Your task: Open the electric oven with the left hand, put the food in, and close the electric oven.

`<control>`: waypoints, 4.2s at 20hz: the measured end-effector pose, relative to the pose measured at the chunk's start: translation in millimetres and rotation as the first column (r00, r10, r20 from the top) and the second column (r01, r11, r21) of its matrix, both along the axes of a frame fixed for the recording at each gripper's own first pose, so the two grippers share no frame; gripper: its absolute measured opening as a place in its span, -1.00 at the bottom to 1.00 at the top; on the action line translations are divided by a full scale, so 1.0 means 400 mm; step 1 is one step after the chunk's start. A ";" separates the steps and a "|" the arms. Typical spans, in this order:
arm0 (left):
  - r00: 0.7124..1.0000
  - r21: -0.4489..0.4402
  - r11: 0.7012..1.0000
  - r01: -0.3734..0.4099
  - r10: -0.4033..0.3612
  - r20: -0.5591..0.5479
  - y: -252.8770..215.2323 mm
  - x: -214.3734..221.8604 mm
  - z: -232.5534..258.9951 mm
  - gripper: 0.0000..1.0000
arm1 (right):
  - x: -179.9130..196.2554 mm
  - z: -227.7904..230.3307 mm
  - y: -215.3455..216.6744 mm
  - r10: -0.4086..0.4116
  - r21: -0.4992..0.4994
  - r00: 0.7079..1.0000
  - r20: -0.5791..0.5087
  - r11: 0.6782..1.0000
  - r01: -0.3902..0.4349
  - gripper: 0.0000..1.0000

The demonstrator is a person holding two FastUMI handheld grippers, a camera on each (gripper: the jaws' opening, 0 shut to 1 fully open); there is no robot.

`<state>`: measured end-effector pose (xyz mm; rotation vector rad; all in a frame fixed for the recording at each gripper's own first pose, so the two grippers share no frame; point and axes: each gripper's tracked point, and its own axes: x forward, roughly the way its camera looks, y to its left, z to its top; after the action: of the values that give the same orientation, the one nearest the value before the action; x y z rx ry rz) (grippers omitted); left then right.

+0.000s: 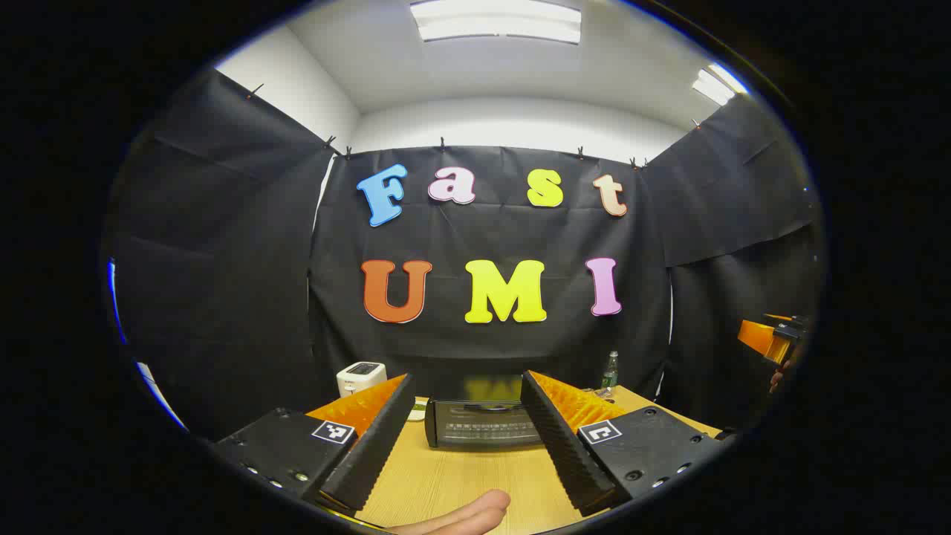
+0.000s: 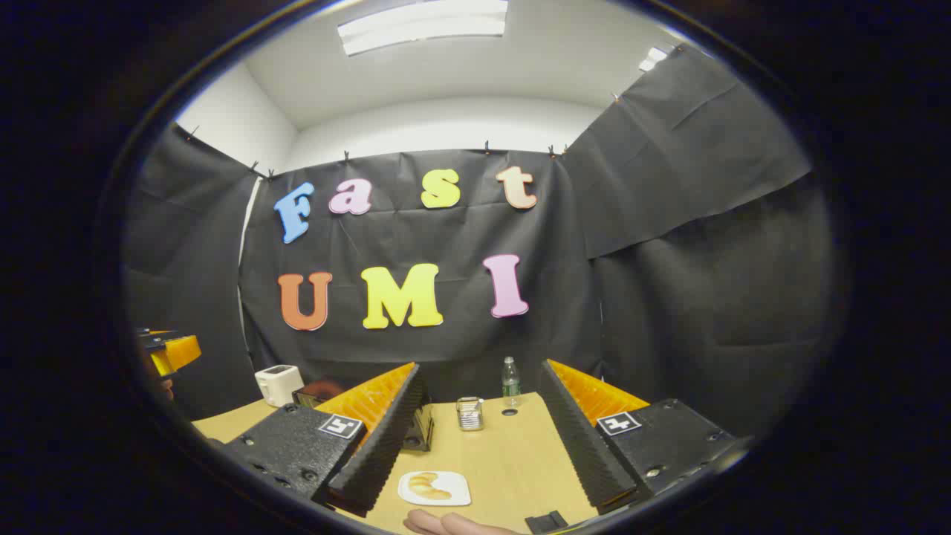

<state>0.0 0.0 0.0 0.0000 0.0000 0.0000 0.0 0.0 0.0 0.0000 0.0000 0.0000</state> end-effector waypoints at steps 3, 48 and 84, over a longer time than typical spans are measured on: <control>1.000 0.002 1.000 -0.011 0.011 -0.023 0.002 0.017 -0.015 0.88 | -0.002 0.001 -0.003 -0.004 -0.002 1.000 0.001 1.000 0.004 0.92; 0.906 -0.022 0.981 0.195 -0.189 -0.380 -0.164 0.593 -0.571 0.96 | 0.086 -0.173 -0.042 0.009 0.036 0.999 -0.040 0.999 -0.007 0.92; 0.841 -0.048 0.993 0.109 -0.118 -0.528 -0.144 0.286 -0.914 0.93 | 0.083 -0.388 0.059 0.047 -0.056 0.967 -0.249 0.996 -0.062 0.93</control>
<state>114.2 -57.7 -365.8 -0.0166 0.5594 -0.1198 33.2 23.4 -155.2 -0.0634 0.2500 0.0552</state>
